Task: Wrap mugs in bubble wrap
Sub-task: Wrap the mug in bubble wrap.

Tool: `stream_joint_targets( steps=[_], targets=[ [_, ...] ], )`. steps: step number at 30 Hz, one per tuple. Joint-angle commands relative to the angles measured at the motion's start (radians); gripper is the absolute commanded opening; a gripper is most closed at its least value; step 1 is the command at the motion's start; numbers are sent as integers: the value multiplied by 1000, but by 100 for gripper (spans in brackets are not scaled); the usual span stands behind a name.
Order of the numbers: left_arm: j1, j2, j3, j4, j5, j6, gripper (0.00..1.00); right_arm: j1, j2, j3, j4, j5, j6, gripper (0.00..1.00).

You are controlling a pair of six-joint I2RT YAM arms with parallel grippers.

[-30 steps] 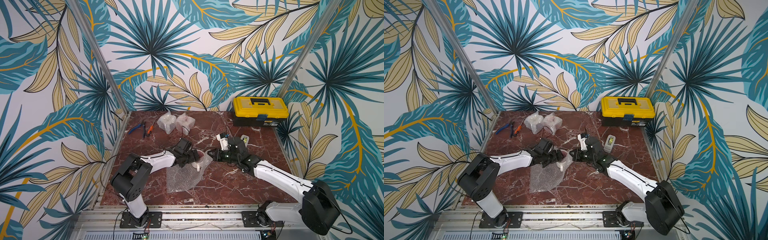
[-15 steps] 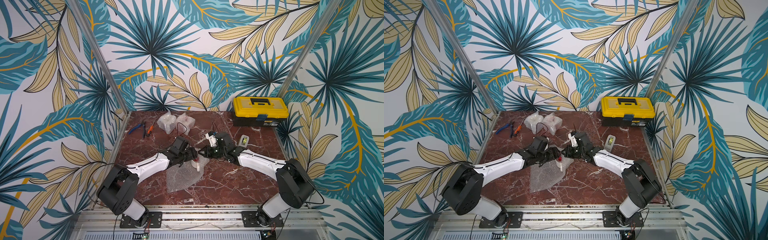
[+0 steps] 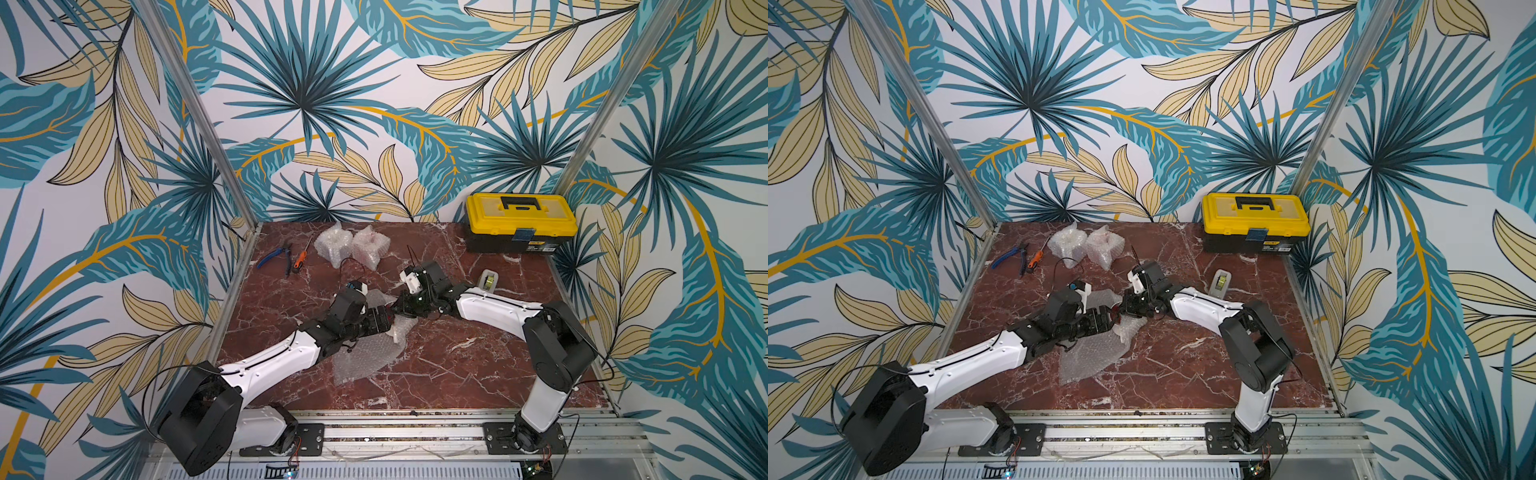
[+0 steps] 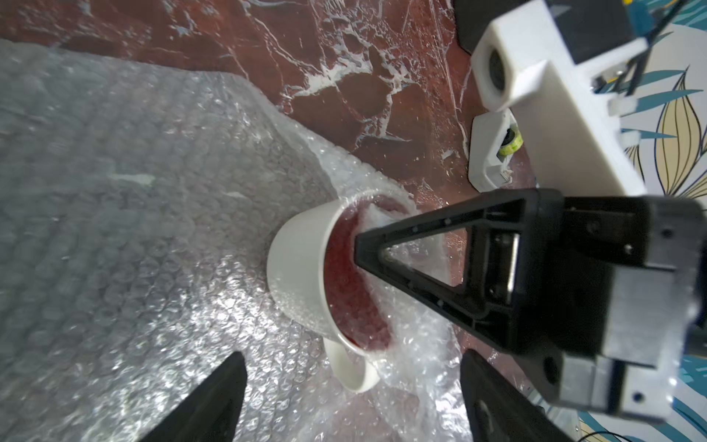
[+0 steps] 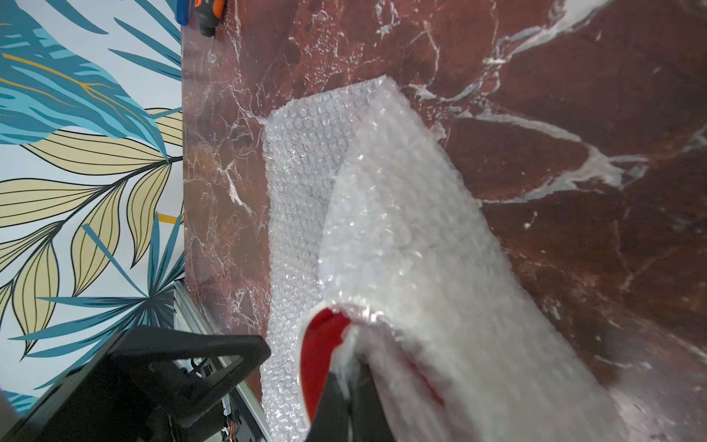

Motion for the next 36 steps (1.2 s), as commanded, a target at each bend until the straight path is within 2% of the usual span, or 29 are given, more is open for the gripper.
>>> stream_joint_targets(
  steps=[1,13,19,25,28,32,33,36],
  targets=[
    [-12,15,-30,82,53,33,89,8,16,13,-41,-7,-2,0],
    [-22,100,-23,99,35,38,88,9,23,36,-46,-32,3,0],
    [-21,139,-36,82,-25,-4,88,9,18,66,-66,-42,-6,1],
    [-19,131,-50,67,-72,-37,86,8,-54,78,-148,14,-81,14],
    [-18,125,-56,67,-74,-39,85,8,-111,63,-205,100,-140,24],
    [-18,127,-58,67,-72,-37,81,8,-176,29,-272,247,-198,32],
    [-17,127,-57,68,-73,-37,81,8,-184,25,-289,275,-206,33],
    [-18,125,-56,67,-70,-37,79,8,-186,28,-345,336,-228,43]
  ],
)
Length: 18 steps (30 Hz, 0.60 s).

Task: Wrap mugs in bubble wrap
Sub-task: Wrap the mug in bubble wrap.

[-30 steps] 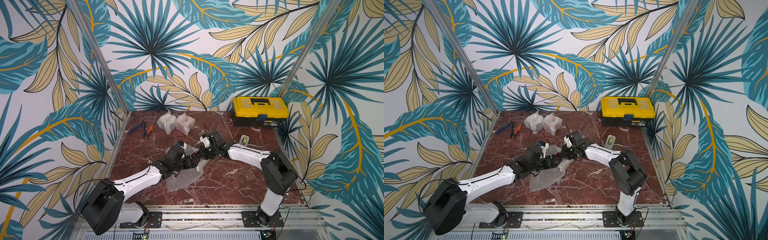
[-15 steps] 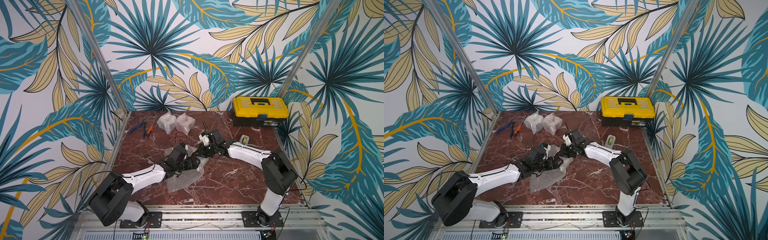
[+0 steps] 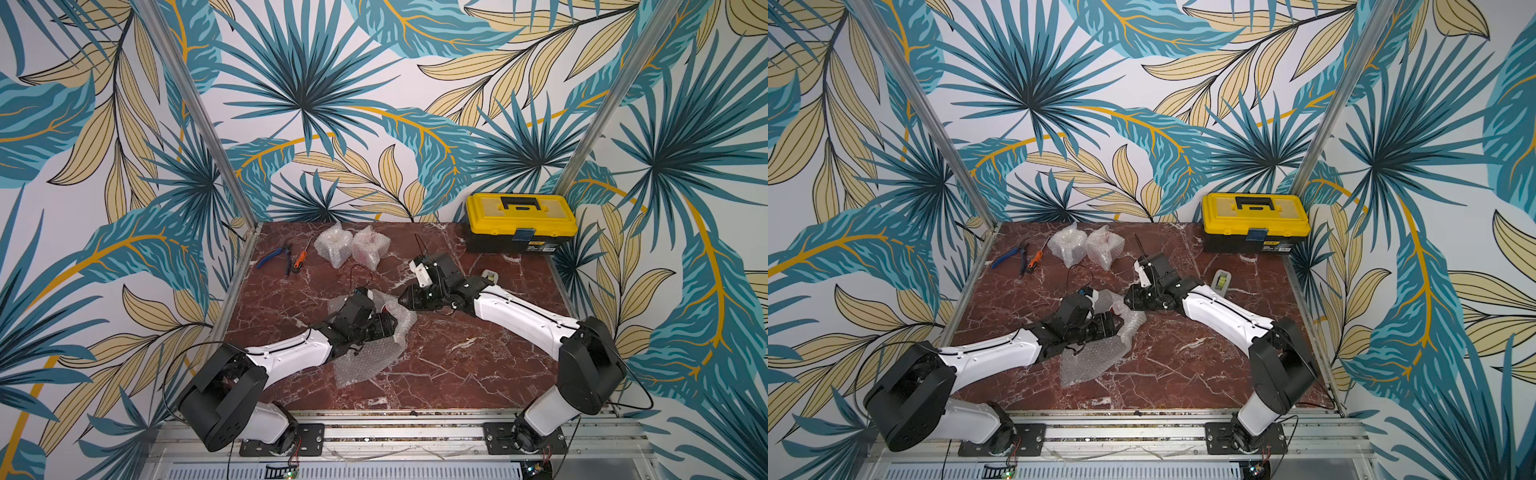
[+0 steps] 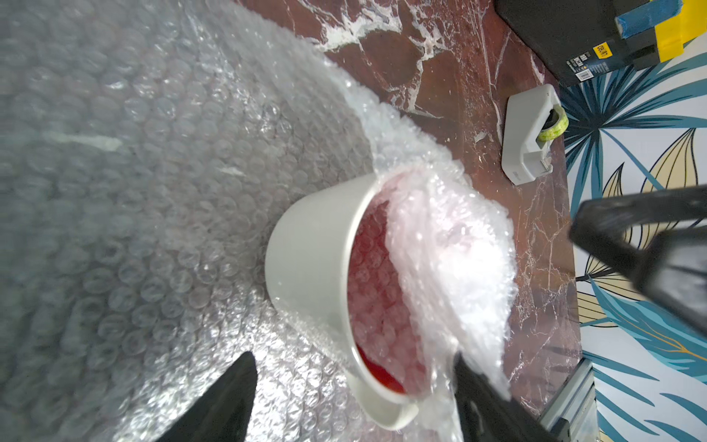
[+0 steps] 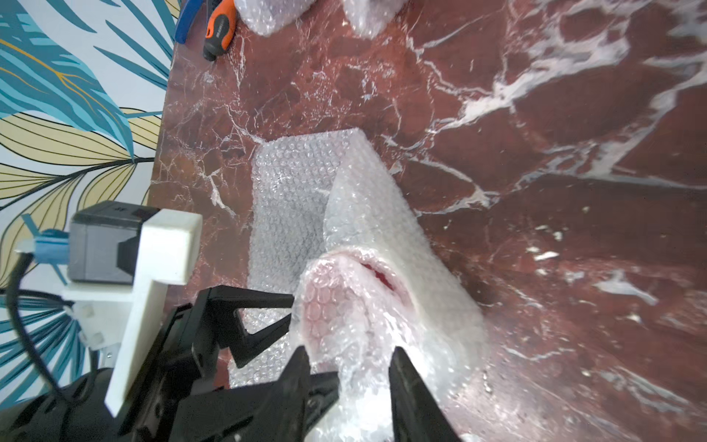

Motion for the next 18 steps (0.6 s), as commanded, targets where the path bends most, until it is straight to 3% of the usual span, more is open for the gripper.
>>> stream_joint_targets(
  steps=[1,4,11,18],
  targets=[
    [2,-8,-37,-25,-33,2,79,3,6,-25,-121,131,-63,46],
    [2,-15,-37,-25,-34,-1,79,3,35,-13,-160,137,-73,55],
    [2,-41,-52,-25,-35,-7,78,26,122,31,-191,108,-94,68],
    [2,-103,-85,-45,-75,-20,78,50,232,109,-273,166,-94,71]
  ],
)
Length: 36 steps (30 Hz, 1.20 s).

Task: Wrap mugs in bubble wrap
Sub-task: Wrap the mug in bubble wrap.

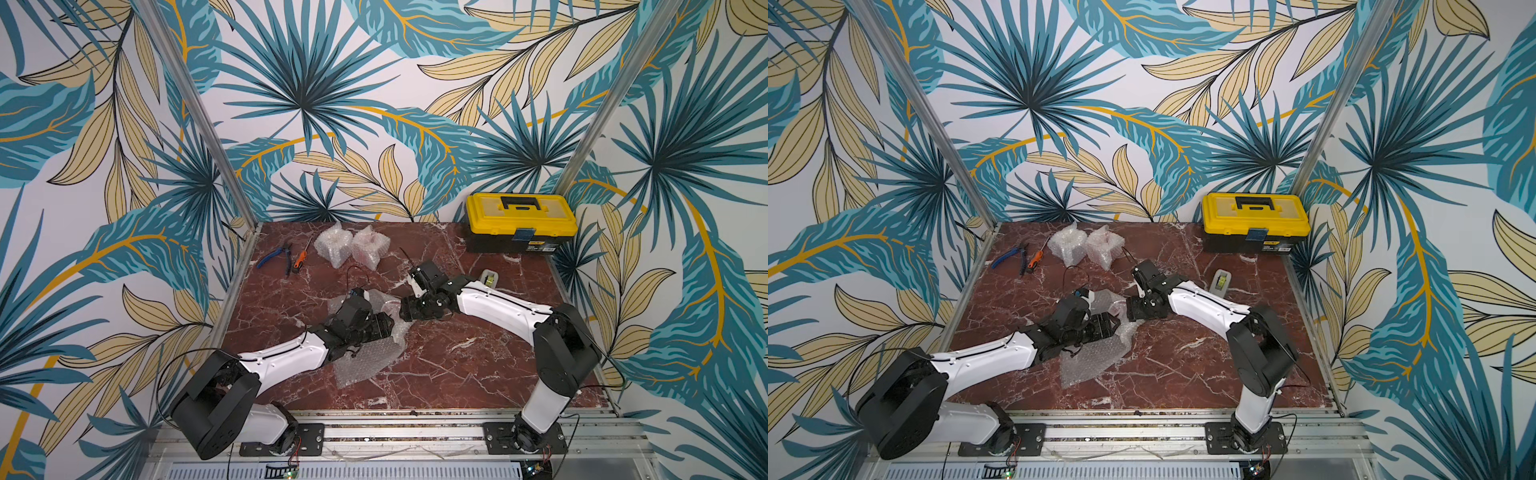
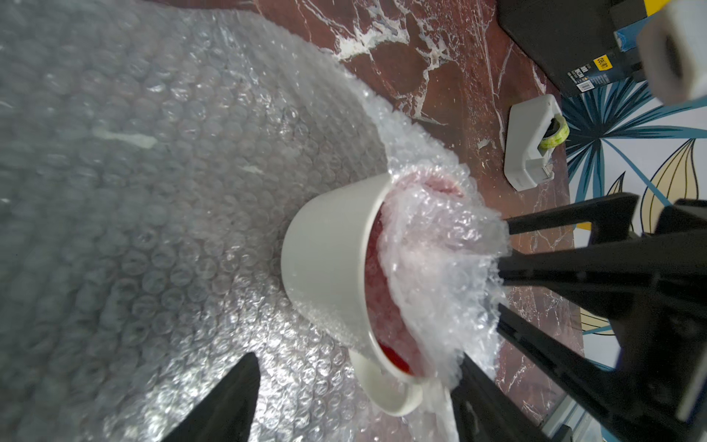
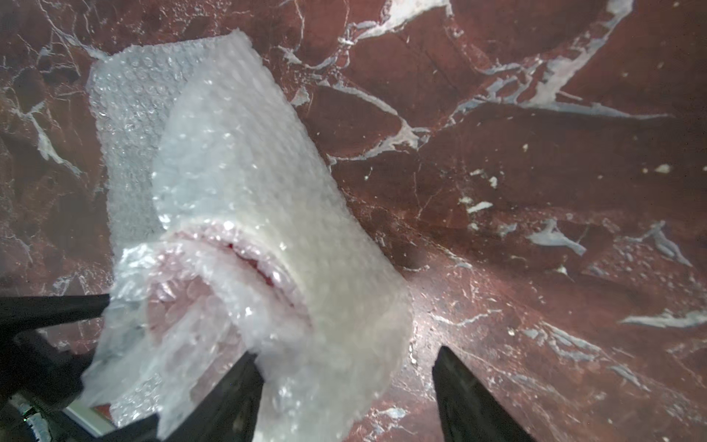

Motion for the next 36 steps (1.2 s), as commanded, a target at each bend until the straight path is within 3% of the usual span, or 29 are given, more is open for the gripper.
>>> stream_joint_targets(
  steps=[1,7,14,20,28,32,36],
  targets=[
    [2,-55,-56,-35,-48,-10,78,21,73,27,-102,57,-14,72],
    [3,-138,-92,-35,-76,-20,89,37,132,37,-117,77,-6,76],
    [4,-97,-37,-35,-46,18,95,41,170,46,-103,49,12,80],
    [0,-102,-49,-35,-16,12,81,41,171,61,-87,39,29,79],
    [-76,-216,-85,-35,37,57,76,40,188,80,-84,16,52,78],
    [-121,-165,-66,-36,30,63,64,40,192,81,-82,12,55,78],
    [-148,-96,-36,-36,-6,51,67,40,191,83,-82,14,52,78]
  ],
)
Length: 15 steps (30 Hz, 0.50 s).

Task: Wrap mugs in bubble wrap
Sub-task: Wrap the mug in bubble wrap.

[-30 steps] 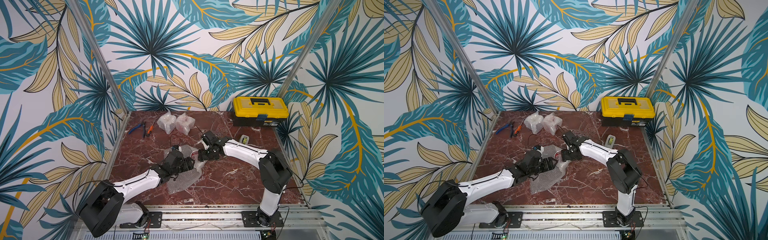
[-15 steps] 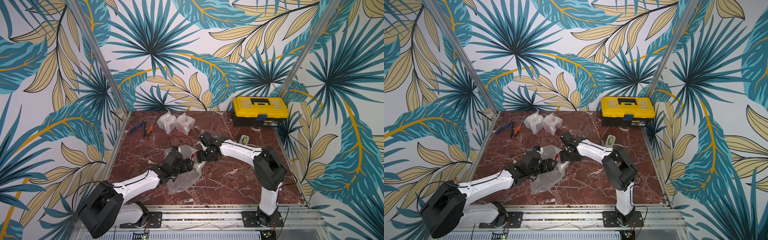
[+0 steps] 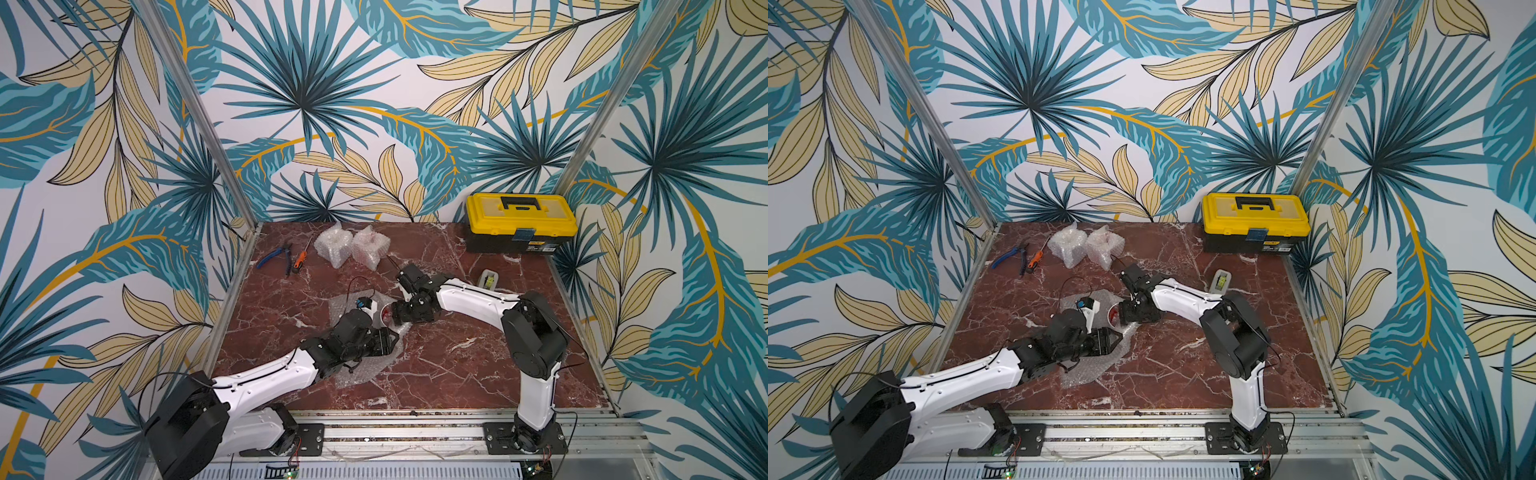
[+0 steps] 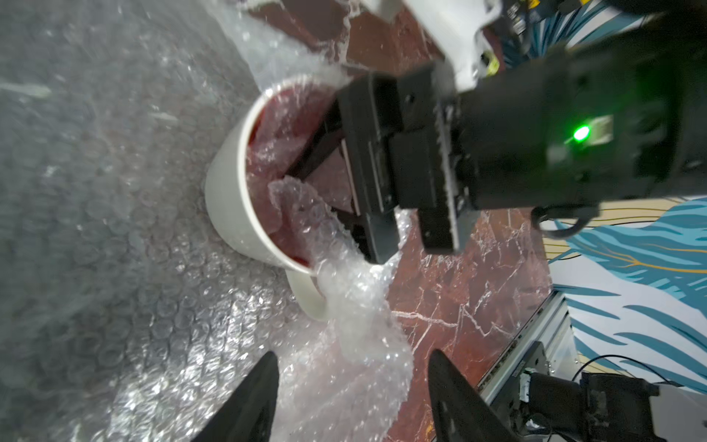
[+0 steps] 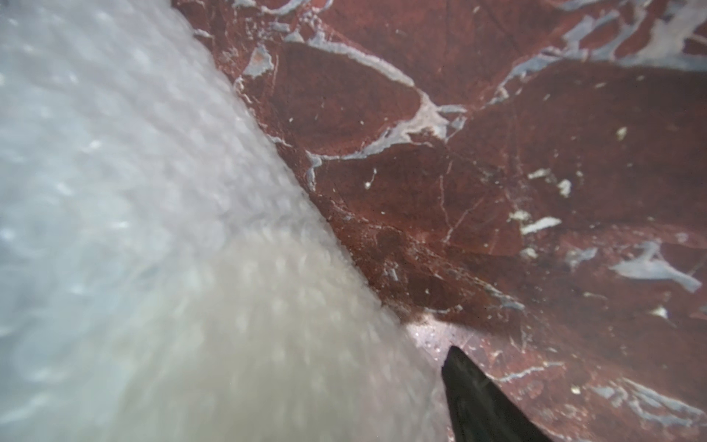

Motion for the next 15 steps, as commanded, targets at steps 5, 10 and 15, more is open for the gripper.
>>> stream_joint_targets(
  steps=[5,10,15],
  targets=[
    [-37,81,81,-4,-67,3,84,11,29,-7,-53,0,0,78],
    [-39,128,135,-106,-174,-31,87,10,33,-6,-52,0,-1,78],
    [-39,149,211,-298,-321,-51,76,10,37,-2,-54,1,-3,78]
  ],
)
